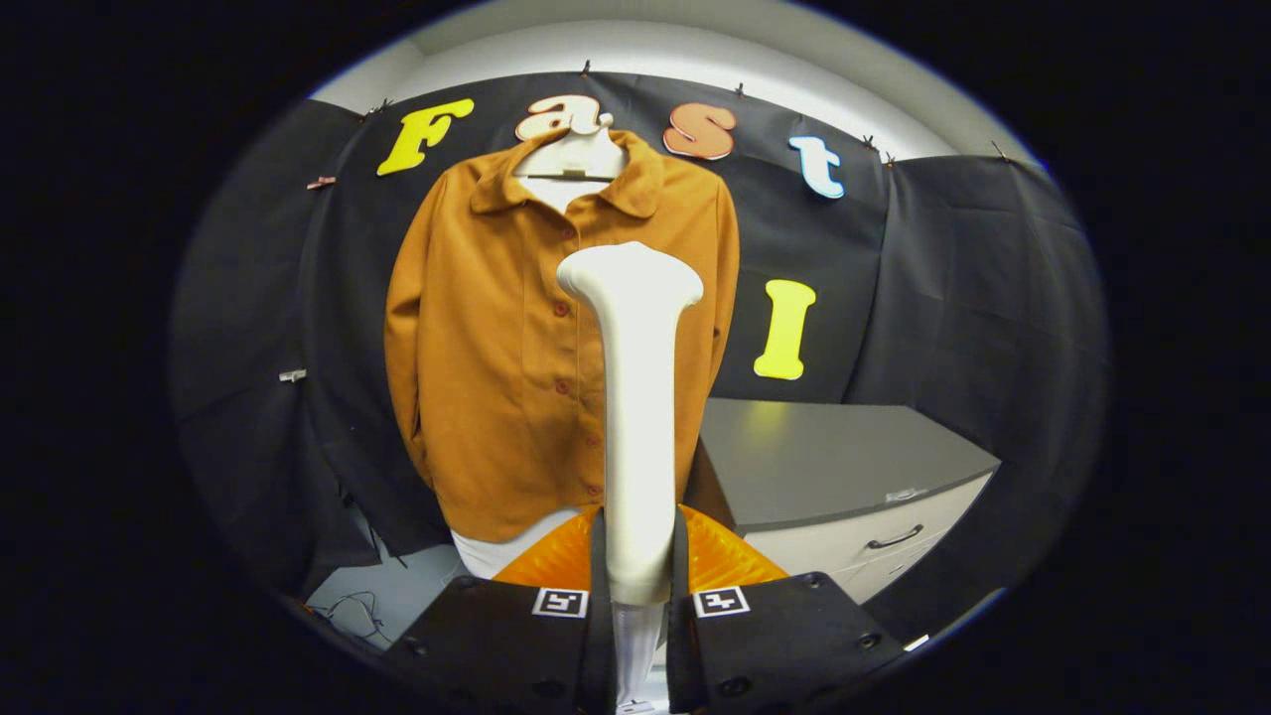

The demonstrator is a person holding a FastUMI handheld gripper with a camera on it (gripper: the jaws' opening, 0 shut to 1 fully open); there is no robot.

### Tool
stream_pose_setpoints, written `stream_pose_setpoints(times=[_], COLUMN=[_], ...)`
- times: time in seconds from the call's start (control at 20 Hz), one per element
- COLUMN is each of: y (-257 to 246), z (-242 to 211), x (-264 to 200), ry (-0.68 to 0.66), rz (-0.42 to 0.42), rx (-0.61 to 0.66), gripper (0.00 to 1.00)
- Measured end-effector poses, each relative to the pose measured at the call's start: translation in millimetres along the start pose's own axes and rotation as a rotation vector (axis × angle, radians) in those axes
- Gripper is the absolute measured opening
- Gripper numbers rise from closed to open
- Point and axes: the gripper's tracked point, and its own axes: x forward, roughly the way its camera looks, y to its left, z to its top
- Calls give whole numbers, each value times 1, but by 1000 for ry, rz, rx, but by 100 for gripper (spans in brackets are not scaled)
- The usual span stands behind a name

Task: Iron the clothes twice with a garment steamer, once on the left side and once on the right side.

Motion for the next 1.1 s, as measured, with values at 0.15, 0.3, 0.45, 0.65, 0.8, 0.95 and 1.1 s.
stream_pose_setpoints(times=[0.15,0.3,0.45,0.65,0.8,0.95,1.1], y=[-12,-22,-34,-45,-55,-67,-83], z=[35,62,79,95,108,119,124], x=[-12,-21,-38,-45,-51,-56,-57], ry=[-50,-75,-93,-108,-134,-153,-161], rz=[4,16,23,58,74,90,93], rx=[23,44,48,64,63,72,74], gripper=[24,24,23,24,24,24,23])
